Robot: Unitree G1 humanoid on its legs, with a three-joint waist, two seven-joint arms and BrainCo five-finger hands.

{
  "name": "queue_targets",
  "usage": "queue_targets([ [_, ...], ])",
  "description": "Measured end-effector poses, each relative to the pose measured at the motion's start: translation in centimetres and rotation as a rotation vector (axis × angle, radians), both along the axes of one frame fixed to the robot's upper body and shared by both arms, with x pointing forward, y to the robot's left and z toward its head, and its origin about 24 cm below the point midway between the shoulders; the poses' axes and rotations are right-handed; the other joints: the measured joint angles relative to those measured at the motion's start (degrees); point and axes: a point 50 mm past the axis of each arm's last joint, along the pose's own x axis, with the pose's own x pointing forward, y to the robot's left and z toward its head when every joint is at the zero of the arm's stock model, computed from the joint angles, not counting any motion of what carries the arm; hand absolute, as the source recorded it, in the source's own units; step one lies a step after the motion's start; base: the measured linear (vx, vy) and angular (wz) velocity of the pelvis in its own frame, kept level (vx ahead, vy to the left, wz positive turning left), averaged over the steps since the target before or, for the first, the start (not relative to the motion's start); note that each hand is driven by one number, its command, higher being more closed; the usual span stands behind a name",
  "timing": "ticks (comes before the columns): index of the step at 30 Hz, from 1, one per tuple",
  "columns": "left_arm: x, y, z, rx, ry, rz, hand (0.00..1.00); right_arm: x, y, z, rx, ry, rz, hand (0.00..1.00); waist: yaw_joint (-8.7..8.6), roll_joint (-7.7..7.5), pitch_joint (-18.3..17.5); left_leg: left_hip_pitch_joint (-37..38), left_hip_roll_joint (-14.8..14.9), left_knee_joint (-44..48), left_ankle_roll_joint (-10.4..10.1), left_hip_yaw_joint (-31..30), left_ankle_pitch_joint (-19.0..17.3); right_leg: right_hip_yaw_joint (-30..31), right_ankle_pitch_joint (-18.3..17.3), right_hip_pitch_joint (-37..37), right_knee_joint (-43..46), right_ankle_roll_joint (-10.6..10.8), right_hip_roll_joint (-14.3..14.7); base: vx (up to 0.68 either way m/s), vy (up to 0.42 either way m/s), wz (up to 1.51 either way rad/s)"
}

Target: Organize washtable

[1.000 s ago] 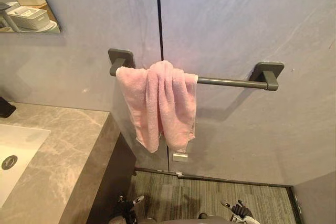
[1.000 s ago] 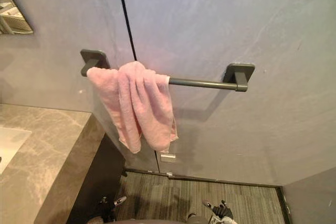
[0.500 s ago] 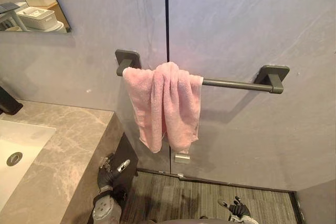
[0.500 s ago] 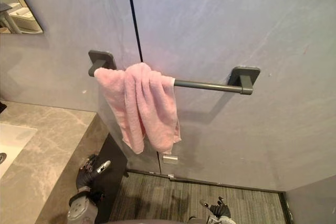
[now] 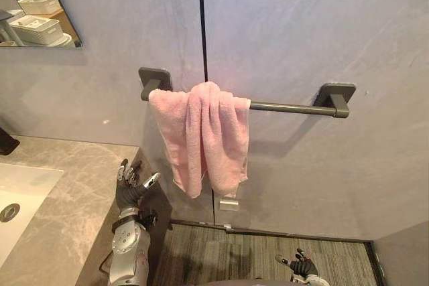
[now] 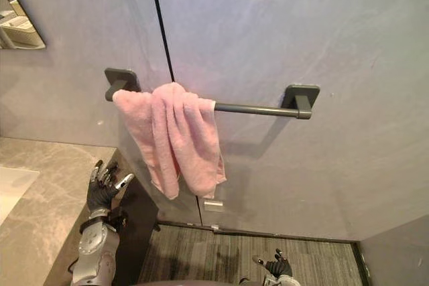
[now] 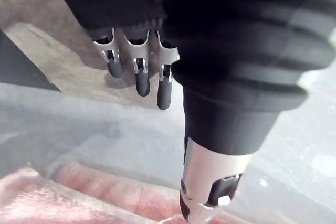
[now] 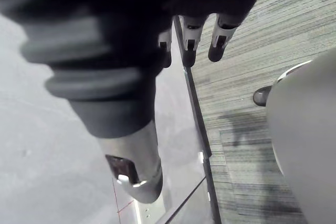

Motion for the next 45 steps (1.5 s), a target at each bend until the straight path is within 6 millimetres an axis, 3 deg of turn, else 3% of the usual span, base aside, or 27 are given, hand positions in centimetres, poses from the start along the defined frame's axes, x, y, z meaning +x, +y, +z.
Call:
queue_targets([
  [6,0.4,0.2,0.2,0.078,0.015,-0.020,0.00,-0.2,-0.4,-0.2,-0.007,0.023,0.009,0.00,-0.08,0.28,-0.8,-0.4,-0.1,-0.5,0.0,1.2,0.0,1.6,1.4,-0.9,-1.9,-0.1,0.3,-0.01,0.000,-0.13],
  [11,1.4,0.5,0.5,0.130,0.023,-0.060,0.00,0.1,-0.4,-0.1,-0.011,0.026,0.029,0.00,-1.23,0.06,-1.0,-0.8,-0.3,-0.4,0.0,1.2,0.0,2.3,1.7,-1.3,-2.1,-0.2,0.4,-0.01,-0.005,-0.07],
  [30,2.0,-0.1,0.3,0.255,0.074,-0.178,0.00,0.2,-0.5,-0.2,-0.016,0.038,0.069,0.00,-1.07,-0.16,-1.1,-2.0,-0.5,-0.1,0.1,0.2,0.0,3.2,3.3,-2.2,-3.9,-0.2,0.5,-0.02,-0.005,-0.02],
  [37,1.8,-1.7,-0.4,0.277,0.100,-0.303,0.00,0.4,-0.8,-0.1,-0.037,0.042,0.103,0.00,-1.08,-0.18,-1.1,-2.9,-0.6,0.2,0.1,0.2,0.0,3.7,3.7,-3.1,-3.8,-0.2,0.5,-0.03,-0.004,-0.03],
  [42,1.4,-4.7,-1.4,0.288,0.127,-0.511,0.00,0.4,-0.8,-0.1,-0.037,0.041,0.104,0.00,-1.72,-0.43,-1.4,-2.8,-0.8,0.3,0.1,0.2,0.0,4.6,4.1,-3.1,-3.8,-0.2,0.6,-0.02,0.001,-0.09],
  [43,1.3,-5.3,-1.5,0.288,0.128,-0.542,1.00,0.4,-0.8,-0.1,-0.037,0.041,0.105,0.00,-2.08,-0.57,-1.5,-2.8,-0.8,0.3,0.1,0.2,0.0,4.6,4.2,-3.1,-3.8,-0.2,0.6,0.00,0.000,0.00],
  [45,1.2,-6.1,-1.6,0.293,0.129,-0.590,1.00,0.4,-0.8,-0.1,-0.037,0.041,0.105,0.00,-2.90,-0.85,-1.8,-2.7,-0.8,0.3,0.1,0.2,0.0,4.7,4.1,-3.1,-3.8,-0.3,0.6,-0.01,-0.003,-0.02],
])
